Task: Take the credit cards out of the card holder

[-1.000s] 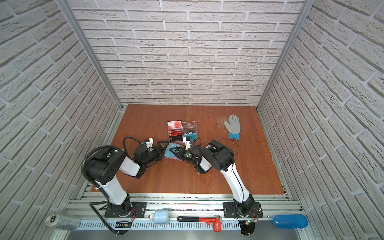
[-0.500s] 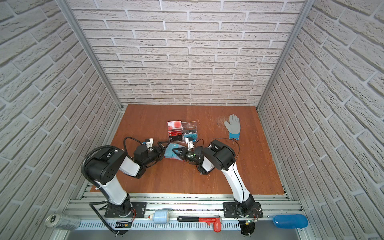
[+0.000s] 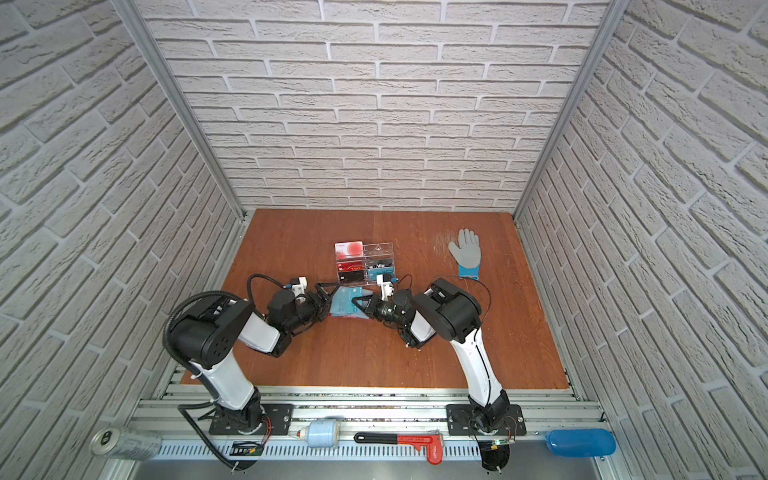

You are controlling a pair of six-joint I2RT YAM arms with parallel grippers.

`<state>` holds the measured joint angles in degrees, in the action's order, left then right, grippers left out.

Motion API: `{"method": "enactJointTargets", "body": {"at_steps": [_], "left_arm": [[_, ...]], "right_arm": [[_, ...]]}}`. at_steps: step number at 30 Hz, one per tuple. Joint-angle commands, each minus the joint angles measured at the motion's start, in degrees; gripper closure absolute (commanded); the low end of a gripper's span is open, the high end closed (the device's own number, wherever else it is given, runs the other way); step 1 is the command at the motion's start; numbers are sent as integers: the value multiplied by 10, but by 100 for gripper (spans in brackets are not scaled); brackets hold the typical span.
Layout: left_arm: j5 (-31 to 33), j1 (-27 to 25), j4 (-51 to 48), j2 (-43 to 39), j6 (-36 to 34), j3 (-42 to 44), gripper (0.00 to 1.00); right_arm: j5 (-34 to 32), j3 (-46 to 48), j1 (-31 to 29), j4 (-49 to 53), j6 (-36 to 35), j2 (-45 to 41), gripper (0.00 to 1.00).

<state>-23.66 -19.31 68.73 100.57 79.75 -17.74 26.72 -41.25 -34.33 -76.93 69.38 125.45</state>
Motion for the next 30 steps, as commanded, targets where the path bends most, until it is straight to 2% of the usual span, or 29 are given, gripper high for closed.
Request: {"method": "enactJointTargets", "body": {"at_steps": [1, 6, 12, 15, 19, 24, 27, 30], "left_arm": [[-14, -6, -93, 7, -7, 15, 2], [-8, -7, -160, -34, -37, 10, 2], [10, -6, -235, -93, -73, 4, 2], [20, -7, -290, -133, -95, -9, 2], [47, -13, -381, -198, -135, -35, 2], [73, -23, -470, -261, -180, -69, 2], [82, -27, -503, -275, -199, -88, 2], [96, -40, -529, -291, -216, -104, 2]], "right_arm": [[-20, 30, 11, 221, -95, -23, 93], [-58, 22, 12, 444, -212, -141, 94], [-128, -41, 13, 745, -381, -276, 94], [-156, -98, 15, 883, -466, -320, 94], [-228, -211, 16, 1069, -577, -343, 94], [-250, -320, 19, 1185, -710, -350, 94], [-238, -375, 29, 1213, -772, -327, 94], [-222, -411, 29, 1221, -872, -303, 94]]}}
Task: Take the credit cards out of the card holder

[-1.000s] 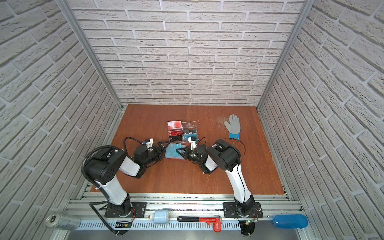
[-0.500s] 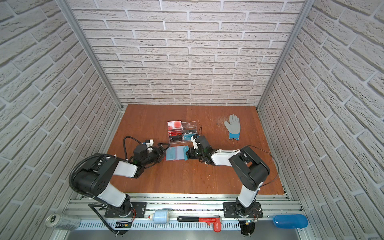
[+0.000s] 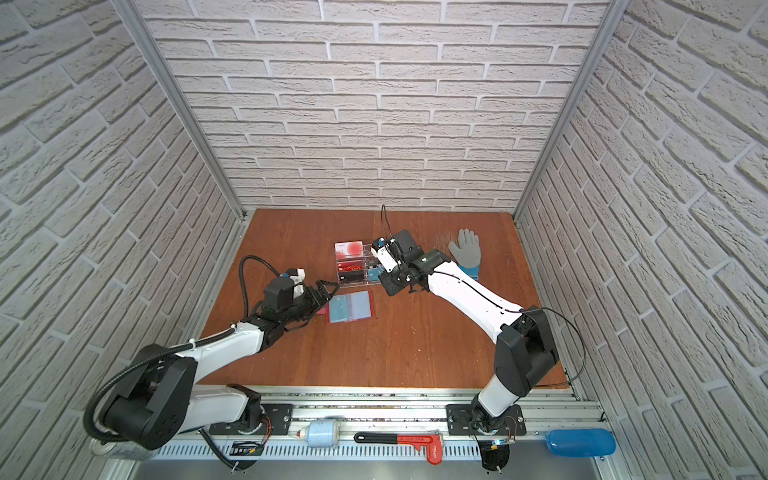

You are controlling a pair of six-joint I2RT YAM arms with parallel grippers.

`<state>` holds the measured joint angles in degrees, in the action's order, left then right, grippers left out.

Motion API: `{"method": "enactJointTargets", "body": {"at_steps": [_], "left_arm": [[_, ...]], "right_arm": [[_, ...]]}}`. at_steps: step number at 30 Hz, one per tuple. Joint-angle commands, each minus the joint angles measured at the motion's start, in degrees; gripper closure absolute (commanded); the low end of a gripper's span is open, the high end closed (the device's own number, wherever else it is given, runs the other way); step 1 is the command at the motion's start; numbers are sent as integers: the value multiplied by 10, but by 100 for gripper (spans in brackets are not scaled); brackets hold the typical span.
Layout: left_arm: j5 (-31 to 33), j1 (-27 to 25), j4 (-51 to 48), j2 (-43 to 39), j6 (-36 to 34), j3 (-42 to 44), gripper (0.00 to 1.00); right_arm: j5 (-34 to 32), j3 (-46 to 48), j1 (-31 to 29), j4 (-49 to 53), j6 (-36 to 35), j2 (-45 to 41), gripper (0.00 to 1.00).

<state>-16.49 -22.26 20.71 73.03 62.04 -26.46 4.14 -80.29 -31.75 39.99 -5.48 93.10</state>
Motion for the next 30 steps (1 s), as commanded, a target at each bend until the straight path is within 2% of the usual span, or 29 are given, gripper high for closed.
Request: {"method": "enactJointTargets", "body": {"at_steps": [1, 4, 7, 13, 21, 30], "left_arm": [[30, -18, -62, -22, -46, -25, 2], [51, -38, -87, -35, -69, -44, 1], [59, -52, -67, -43, -74, -44, 2], [66, -91, -6, -25, -81, -55, 2], [76, -118, 95, 23, -70, -46, 2], [96, -138, 139, 65, -77, -50, 2]], "right_arm": [[8, -32, 4, 55, -159, 31, 94], [8, -73, 9, 76, -246, 59, 94], [16, -112, 20, 102, -347, 91, 95], [45, -222, 62, 154, -444, 176, 94], [67, -337, 71, 207, -512, 299, 95], [76, -365, 70, 178, -541, 339, 94]]}}
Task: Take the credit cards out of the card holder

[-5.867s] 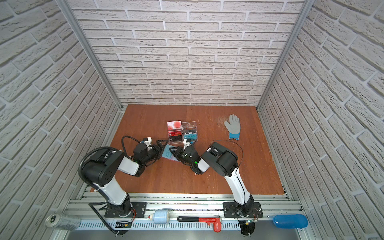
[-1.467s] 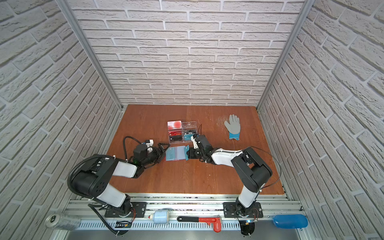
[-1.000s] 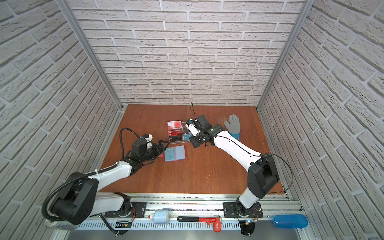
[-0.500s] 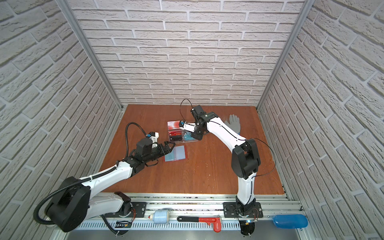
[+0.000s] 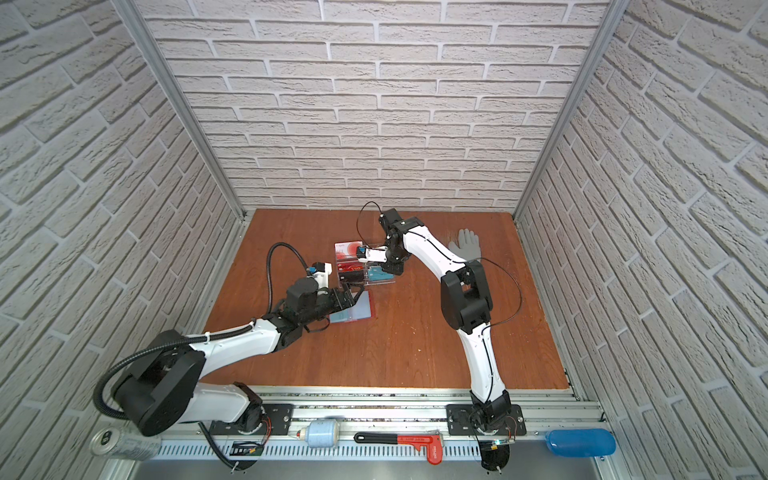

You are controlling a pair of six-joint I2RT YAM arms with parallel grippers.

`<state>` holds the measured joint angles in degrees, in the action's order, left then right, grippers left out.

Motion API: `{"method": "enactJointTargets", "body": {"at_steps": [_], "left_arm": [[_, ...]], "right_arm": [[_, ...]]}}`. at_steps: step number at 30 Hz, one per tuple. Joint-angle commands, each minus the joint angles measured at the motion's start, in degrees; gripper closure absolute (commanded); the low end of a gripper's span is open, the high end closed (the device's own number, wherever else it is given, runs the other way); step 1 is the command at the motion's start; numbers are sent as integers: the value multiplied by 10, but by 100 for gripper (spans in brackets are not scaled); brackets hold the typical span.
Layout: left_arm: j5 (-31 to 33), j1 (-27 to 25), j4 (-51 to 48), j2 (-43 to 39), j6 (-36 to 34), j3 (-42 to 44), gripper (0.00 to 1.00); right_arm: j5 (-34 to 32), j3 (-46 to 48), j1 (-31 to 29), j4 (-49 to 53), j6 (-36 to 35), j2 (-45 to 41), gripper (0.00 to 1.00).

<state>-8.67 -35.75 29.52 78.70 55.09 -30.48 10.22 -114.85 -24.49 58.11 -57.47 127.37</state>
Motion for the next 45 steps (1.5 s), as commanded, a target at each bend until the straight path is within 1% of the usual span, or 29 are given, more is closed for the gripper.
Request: {"method": "enactJointTargets", "body": {"at_steps": [1, 9, 15, 24, 29, 41, 45], "left_arm": [[18, -3, 54, 13, -6, -10, 2], [31, -2, 60, 20, -2, -3, 2], [33, 7, 65, 29, 4, 6, 2], [25, 17, 85, 44, 12, 14, 2], [17, 24, 97, 52, 19, 17, 2], [10, 25, 111, 61, 28, 20, 2], [13, 24, 110, 57, 29, 23, 2]], "right_arm": [[17, -22, -2, -4, -25, 0, 95], [40, -20, -3, -26, -46, 21, 95], [45, -17, -5, -39, -55, 37, 95], [34, -12, -7, -63, -62, 46, 94], [11, 4, -7, -82, -66, 46, 94], [7, 38, -2, -114, -62, 21, 92], [7, 41, 0, -118, -59, 15, 89]]}}
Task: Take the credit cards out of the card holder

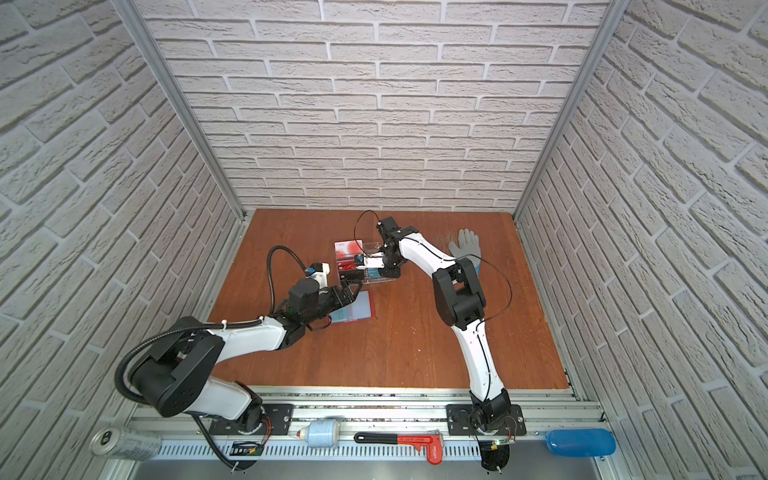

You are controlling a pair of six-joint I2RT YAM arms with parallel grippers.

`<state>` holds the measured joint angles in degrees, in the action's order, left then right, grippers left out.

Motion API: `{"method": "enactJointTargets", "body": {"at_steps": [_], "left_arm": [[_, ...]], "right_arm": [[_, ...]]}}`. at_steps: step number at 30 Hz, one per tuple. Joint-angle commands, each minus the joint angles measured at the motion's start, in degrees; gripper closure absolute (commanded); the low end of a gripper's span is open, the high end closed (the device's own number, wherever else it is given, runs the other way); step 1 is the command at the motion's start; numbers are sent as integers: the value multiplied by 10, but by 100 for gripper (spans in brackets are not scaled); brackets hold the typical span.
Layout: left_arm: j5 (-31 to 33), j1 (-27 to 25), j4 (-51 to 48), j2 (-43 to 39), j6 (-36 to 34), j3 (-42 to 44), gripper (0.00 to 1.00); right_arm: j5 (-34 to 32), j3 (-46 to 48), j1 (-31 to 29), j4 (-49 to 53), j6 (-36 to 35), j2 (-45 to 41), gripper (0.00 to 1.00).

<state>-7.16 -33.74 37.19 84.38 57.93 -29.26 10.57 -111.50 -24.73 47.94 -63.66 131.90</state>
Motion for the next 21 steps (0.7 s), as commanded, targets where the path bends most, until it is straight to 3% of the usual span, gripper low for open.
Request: {"method": "enactJointTargets", "body": {"at_steps": [1, 16, 17, 18, 20, 21], "left_arm": [[-2, 4, 33, -1, 1, 11, 2], [0, 0, 33, -6, 4, 15, 2], [1, -1, 33, -7, 3, 15, 2], [1, -2, 32, -9, 1, 15, 2], [3, -1, 29, -15, -6, 14, 2], [6, -2, 25, -19, -10, 13, 2]], "right_arm": [[4, 10, 2, -19, 4, -33, 88], [24, 68, 5, -59, 26, -120, 69], [23, 79, 5, -66, 33, -133, 64], [21, 96, 6, -82, 48, -150, 51], [10, 137, 7, -127, 92, -191, 2], [3, 163, 7, -158, 120, -219, 0]]}}
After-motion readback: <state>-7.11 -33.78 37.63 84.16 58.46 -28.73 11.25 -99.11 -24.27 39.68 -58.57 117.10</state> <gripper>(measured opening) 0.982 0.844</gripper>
